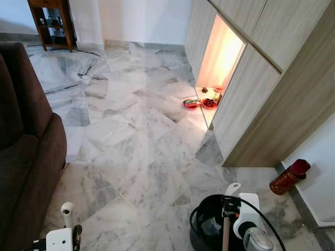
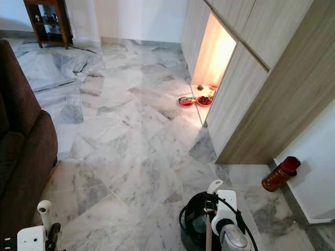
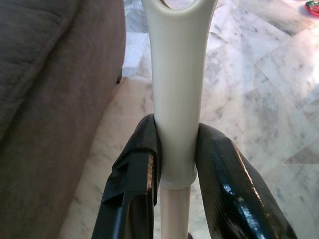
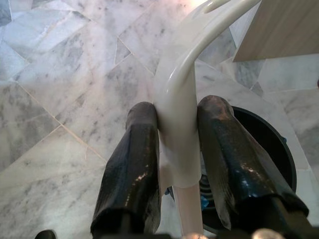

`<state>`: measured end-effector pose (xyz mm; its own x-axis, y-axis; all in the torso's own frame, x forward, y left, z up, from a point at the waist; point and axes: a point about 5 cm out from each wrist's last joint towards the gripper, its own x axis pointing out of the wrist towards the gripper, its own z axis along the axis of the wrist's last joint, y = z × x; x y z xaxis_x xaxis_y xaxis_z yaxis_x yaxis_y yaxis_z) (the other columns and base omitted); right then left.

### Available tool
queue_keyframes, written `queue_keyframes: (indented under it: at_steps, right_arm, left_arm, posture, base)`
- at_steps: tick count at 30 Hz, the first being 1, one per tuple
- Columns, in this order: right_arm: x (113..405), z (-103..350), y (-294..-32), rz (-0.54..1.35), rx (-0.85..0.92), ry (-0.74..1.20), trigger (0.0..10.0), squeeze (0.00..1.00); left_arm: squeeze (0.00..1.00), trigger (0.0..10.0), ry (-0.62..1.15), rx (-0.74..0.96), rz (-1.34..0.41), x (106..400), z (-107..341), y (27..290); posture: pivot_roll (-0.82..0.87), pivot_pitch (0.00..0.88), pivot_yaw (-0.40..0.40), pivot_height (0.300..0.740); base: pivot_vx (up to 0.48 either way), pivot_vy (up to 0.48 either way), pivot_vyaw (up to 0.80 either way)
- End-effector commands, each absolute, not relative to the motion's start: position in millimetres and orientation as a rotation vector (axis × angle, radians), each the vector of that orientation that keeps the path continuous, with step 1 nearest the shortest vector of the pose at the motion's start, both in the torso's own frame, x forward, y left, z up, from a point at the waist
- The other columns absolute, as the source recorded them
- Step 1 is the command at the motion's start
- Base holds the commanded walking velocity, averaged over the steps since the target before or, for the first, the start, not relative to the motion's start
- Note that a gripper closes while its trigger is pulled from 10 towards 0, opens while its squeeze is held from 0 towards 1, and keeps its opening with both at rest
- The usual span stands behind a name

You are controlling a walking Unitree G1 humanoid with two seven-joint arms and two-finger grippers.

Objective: Sweep floor

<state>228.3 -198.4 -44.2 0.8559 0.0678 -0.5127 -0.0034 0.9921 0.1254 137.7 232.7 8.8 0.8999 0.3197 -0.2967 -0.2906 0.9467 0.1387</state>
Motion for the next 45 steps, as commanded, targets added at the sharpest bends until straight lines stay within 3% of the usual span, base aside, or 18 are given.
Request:
queue_keyframes:
  at_steps: [1, 9, 31, 41, 45]
  right_arm:
    - [230, -40, -203, 0.018, 0.129, 0.500, 10.0, 0.00]
    - [230, -36, -209, -0.018, 0.133, 0.452, 10.0, 0.00]
    - [245, -25, -206, -0.050, 0.147, 0.392, 10.0, 0.00]
    - [244, -27, -202, -0.053, 0.155, 0.401, 10.0, 0.00]
    - [235, -36, -206, -0.058, 0.114, 0.479, 10.0, 0.00]
  left_arm:
    - [0.00, 10.0, 0.287, 0.110, 0.332, 139, 22, 231]
    - [0.00, 10.0, 0.277, 0.133, 0.402, 130, 30, 231]
    - [0.00, 10.0, 0.287, 0.119, 0.409, 145, 32, 224]
    - [0.00, 10.0, 0.304, 0.123, 0.409, 145, 27, 227]
    - [0.00, 10.0, 0.390, 0.122, 0.414, 137, 9, 235]
  posture:
    - [0.26, 0.022, -0.147, 0.740]
    - [0.26, 0.019, -0.151, 0.740]
    - [0.25, 0.050, -0.153, 0.740]
    - [0.25, 0.065, -0.148, 0.740]
    - [0.25, 0.063, -0.147, 0.740]
  base:
    - [0.000, 0.000, 0.00]
    - [0.000, 0.000, 0.00]
    - [0.000, 0.000, 0.00]
    - [-0.304, 0.000, 0.00]
    - [-0.313, 0.000, 0.00]
